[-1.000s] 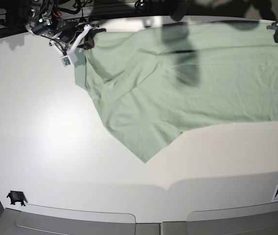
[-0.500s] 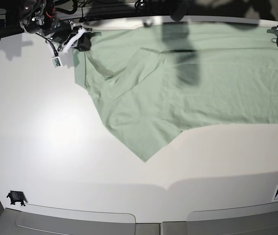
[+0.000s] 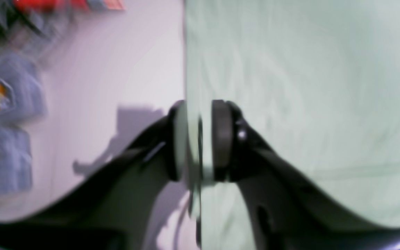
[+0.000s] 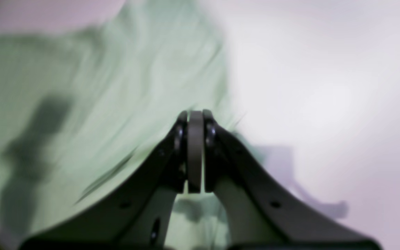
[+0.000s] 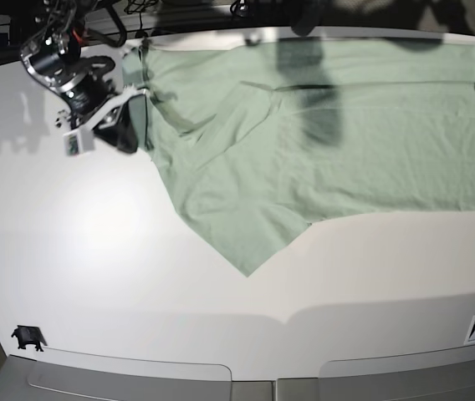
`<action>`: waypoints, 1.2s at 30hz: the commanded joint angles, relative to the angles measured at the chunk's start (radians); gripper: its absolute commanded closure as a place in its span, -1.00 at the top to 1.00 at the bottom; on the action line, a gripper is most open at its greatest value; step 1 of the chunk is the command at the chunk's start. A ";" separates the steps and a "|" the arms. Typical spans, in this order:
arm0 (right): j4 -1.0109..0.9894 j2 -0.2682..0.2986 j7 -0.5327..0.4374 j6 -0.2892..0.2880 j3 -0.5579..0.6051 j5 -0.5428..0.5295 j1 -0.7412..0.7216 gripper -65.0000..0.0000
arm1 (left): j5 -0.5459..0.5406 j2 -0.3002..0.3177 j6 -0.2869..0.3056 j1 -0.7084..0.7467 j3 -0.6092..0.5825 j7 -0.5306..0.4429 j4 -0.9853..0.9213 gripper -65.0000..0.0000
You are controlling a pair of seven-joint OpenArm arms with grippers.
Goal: Fold the T-shirt properly
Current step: 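Release the shirt and move the right gripper down along its side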
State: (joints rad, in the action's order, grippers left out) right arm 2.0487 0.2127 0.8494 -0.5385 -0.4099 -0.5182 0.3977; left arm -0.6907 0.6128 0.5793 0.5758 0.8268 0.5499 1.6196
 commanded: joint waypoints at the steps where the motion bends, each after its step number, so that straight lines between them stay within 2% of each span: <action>1: 0.018 -0.007 -0.029 -0.004 -0.003 0.012 -0.043 -1.00 | -0.035 0.022 -0.001 0.003 0.019 -0.033 0.015 -0.51; 4: 0.008 -0.048 -0.044 -0.004 -0.003 0.102 -0.141 -1.00 | -0.047 0.021 0.000 0.003 0.023 -0.034 0.014 -0.49; 5: -0.003 -0.061 -0.065 -0.004 -0.003 0.126 -0.166 -0.79 | -0.044 0.021 0.000 0.003 0.023 -0.027 0.014 -0.49; 7: -0.042 -0.086 -0.129 -0.003 -0.002 0.167 -0.204 -0.08 | -0.044 0.021 0.000 0.003 0.023 -0.012 0.011 -0.49; 8: -0.071 -0.094 -0.155 0.000 -0.002 0.182 -0.222 0.16 | -0.043 0.019 0.000 0.003 0.023 -0.004 0.010 -0.49; 9: -0.106 -0.097 -0.164 0.006 -0.002 0.183 -0.244 0.26 | -0.044 0.019 0.000 0.004 0.023 0.002 0.010 -0.49; 12: -0.250 -0.088 -0.160 0.026 -0.002 0.194 -0.333 0.26 | -0.043 0.016 0.000 0.006 0.023 0.003 0.010 -0.49; 16: -0.531 -0.032 -0.123 0.022 -0.002 0.158 -0.482 0.26 | -0.043 0.013 0.000 0.009 0.023 0.003 0.010 -0.49; 20: -0.848 0.020 -0.036 -0.039 -0.002 0.080 -0.644 0.26 | -0.044 0.013 0.000 0.009 0.023 0.003 0.010 -0.49; 24: -1.093 0.039 0.033 -0.091 -0.002 0.034 -0.748 0.26 | -0.044 0.010 0.000 0.008 0.023 0.003 0.010 -0.49; 27: -1.169 0.031 0.083 -0.120 -0.001 -0.037 -0.763 0.26 | -0.044 -0.006 0.000 0.008 0.023 0.003 0.010 -0.49; 31: -1.176 0.011 0.174 -0.136 -0.001 -0.104 -0.760 0.26 | -0.044 -0.033 0.000 0.008 0.023 0.003 0.010 -0.49; 36: -1.176 0.009 0.184 -0.135 0.013 -0.117 -0.760 0.23 | -0.044 -0.056 0.000 0.009 0.023 0.003 0.010 -0.49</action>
State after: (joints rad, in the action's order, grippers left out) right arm 0.8639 0.2115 1.0218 -0.6743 -0.3988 -0.6342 -0.3439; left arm -0.7185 0.5343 0.5793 0.5789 0.8379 0.5762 1.6165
